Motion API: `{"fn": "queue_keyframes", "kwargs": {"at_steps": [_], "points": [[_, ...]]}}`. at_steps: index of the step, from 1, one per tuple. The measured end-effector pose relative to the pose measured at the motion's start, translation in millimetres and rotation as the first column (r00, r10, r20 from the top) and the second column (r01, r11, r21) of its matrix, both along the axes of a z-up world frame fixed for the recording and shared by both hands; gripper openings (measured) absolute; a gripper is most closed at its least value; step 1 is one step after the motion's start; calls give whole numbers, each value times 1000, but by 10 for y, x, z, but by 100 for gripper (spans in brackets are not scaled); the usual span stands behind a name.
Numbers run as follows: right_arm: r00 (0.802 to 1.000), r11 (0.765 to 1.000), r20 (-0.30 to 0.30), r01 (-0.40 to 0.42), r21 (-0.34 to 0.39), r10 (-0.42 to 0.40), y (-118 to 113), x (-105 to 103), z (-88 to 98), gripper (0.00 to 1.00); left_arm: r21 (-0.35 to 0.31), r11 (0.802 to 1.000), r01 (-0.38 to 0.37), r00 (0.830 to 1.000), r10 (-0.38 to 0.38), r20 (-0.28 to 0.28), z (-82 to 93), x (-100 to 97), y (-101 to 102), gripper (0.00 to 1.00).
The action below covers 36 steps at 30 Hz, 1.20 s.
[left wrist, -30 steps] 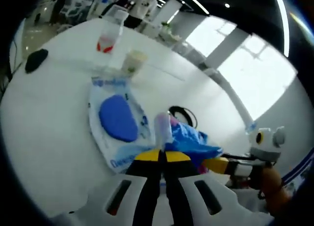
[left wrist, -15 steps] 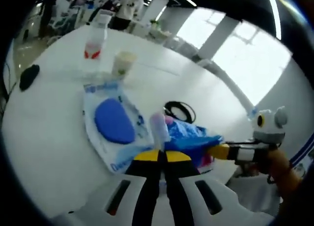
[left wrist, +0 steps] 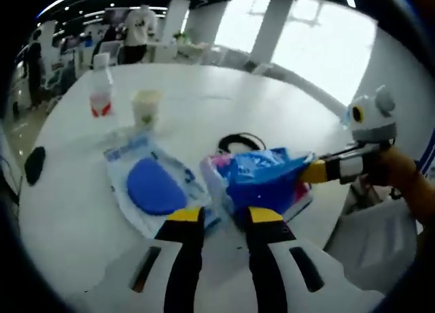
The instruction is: Arrange the tabletop items into an orderly group along one side of the table until the central work area is clear of visible clutter.
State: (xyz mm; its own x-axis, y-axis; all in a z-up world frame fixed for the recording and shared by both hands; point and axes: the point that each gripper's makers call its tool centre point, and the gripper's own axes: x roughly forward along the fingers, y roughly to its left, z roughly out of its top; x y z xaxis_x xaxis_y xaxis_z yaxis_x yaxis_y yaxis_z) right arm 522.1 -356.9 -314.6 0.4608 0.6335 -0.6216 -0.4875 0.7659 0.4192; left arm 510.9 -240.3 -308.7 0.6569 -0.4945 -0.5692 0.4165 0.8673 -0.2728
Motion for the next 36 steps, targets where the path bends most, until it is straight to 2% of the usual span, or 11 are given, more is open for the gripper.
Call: {"fn": "queue_keyframes", "kwargs": {"at_steps": [4,8,14,24,29,36], "points": [[1000,1000,10,-3,-14,3,-79,74,48,2,15,1000,26,997,-27,75,109,55,-23,41],[999,999,31,-7,-41,9,-189,173,124,2,32,998,59,983,-63,170,239,121,-63,53],[999,997,44,-11,-71,14,-302,274,170,2,73,994,78,975,-91,205,268,133,-94,70],[998,993,61,-23,-114,30,-459,449,248,3,65,995,77,974,-89,208,281,144,-104,87],[997,990,68,-24,-140,34,-563,541,266,3,95,993,74,972,-93,214,274,155,-100,99],[997,986,75,-16,-169,29,-720,703,289,3,65,995,82,975,-93,200,274,142,-126,99]]}}
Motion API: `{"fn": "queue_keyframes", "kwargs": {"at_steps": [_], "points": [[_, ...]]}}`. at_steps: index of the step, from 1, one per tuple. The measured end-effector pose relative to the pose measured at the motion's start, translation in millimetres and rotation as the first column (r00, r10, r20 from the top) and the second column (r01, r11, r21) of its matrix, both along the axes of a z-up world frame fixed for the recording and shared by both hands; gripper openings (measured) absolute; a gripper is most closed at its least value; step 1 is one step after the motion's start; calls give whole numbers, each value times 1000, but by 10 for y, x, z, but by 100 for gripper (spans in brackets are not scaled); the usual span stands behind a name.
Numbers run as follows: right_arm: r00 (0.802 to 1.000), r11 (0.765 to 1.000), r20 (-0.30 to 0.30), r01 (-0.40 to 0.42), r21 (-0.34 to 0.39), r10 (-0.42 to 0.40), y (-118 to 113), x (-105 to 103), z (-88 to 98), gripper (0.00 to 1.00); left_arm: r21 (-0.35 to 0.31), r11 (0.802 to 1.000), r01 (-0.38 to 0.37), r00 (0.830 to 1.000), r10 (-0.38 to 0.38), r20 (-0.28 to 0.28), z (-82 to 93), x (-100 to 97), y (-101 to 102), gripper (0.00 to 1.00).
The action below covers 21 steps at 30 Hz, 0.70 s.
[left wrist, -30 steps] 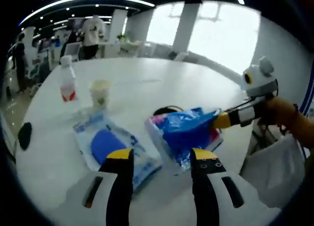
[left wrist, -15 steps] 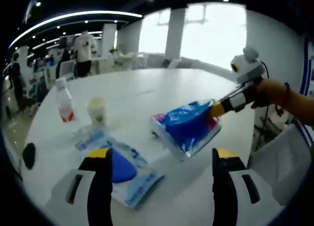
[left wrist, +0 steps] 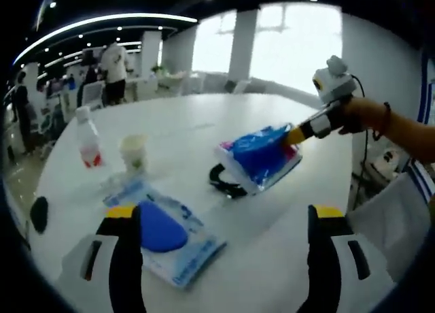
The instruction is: Arrange the tabletop items into an orderly group along one side of the table until the central work area is clear of visible clutter.
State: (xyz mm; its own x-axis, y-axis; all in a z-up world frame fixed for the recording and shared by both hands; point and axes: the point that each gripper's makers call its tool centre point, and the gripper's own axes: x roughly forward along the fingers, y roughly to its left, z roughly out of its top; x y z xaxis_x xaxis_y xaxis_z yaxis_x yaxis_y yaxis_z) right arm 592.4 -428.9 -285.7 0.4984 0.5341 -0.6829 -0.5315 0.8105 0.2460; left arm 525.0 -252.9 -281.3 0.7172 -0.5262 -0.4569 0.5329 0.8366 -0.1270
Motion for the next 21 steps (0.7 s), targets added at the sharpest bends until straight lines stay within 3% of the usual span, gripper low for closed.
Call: {"fn": "queue_keyframes", "kwargs": {"at_steps": [12,21], "points": [[1000,1000,16,17,-17,-16,-225,349,103,3,-22,1000,6,1000,-6,-9,1,7,-3,99],[999,997,32,25,-70,-22,-412,615,120,3,-16,1000,14,1000,-14,-20,-37,19,13,99]]}}
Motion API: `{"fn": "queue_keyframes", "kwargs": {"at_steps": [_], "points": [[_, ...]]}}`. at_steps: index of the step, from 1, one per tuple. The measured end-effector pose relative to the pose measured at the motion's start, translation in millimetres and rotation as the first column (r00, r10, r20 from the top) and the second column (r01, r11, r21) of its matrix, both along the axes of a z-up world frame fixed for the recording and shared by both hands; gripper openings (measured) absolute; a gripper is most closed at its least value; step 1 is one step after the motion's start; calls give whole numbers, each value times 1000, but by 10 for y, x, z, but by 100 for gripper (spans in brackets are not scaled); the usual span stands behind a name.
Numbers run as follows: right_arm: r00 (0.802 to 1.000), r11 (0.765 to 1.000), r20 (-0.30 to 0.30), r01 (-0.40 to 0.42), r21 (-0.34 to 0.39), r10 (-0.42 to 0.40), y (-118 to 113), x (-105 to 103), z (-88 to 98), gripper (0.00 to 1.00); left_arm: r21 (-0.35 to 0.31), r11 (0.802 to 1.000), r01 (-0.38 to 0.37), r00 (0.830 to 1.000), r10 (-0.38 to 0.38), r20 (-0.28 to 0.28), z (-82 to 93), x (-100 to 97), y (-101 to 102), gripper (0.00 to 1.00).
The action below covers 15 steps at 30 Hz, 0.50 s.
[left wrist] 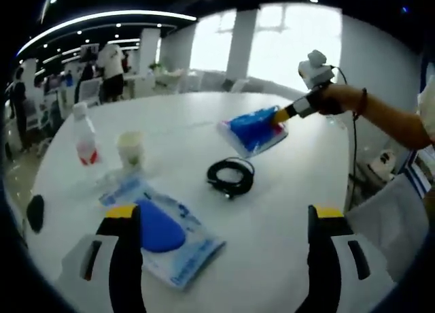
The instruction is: Arrange the tabletop items into an orderly group along one side of the table until the central work area is clear of visible clutter.
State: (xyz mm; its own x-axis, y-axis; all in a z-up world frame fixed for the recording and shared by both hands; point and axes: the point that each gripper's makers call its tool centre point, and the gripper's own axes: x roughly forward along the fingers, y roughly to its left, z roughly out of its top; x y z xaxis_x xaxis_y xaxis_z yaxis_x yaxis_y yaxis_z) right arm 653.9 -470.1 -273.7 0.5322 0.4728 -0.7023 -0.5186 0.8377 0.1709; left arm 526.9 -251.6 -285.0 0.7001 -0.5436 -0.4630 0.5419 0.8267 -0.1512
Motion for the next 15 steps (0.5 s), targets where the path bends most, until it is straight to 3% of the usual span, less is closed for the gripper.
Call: {"fn": "queue_keyframes", "kwargs": {"at_steps": [15], "points": [[1000,999,6,30,-43,-30,-363,402,-84,3,36,999,-23,1000,22,9,-48,54,107,99]]}}
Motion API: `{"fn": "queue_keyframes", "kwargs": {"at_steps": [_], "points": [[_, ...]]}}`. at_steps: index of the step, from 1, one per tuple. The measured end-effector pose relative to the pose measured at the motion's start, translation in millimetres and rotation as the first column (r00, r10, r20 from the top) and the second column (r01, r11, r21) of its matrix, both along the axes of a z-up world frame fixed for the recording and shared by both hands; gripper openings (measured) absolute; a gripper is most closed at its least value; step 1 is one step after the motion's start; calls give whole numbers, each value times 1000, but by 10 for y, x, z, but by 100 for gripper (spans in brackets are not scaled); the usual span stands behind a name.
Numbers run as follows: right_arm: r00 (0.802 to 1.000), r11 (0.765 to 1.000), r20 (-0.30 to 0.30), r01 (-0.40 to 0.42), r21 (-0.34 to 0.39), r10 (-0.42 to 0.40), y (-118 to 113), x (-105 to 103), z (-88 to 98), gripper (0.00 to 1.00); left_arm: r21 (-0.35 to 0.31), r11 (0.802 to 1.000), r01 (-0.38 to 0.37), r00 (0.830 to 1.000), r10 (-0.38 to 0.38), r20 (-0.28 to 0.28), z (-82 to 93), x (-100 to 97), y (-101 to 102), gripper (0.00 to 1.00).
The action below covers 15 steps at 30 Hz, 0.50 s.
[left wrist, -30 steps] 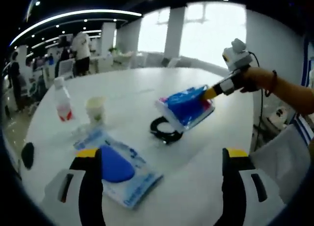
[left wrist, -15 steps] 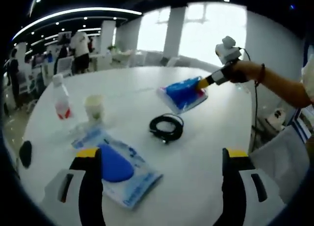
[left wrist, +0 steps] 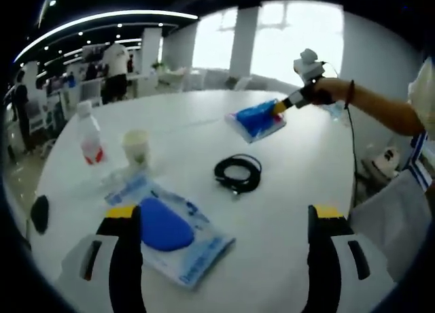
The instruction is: Arrange the tabletop items into an orderly group along one side of the table until the central work area is clear of visible clutter.
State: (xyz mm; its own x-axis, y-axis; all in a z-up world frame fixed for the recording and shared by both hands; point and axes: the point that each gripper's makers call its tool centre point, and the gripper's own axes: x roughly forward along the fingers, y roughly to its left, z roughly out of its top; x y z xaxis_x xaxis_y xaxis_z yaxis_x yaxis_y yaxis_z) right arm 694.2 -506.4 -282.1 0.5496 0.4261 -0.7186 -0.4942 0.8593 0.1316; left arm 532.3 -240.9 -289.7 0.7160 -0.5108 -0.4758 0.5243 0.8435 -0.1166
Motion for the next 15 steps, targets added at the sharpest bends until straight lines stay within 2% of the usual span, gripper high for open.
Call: {"fn": "queue_keyframes", "kwargs": {"at_steps": [6,11,15], "points": [[1000,1000,-13,12,-10,-12,-151,180,-71,3,-2,1000,-13,1000,13,-1,-7,17,48,99],[998,999,-45,36,30,-35,-235,336,-142,3,8,1000,-6,1000,6,-8,-34,11,43,99],[997,998,-65,45,49,-42,-278,448,-231,3,-2,1000,-13,1000,13,9,1,35,43,99]]}}
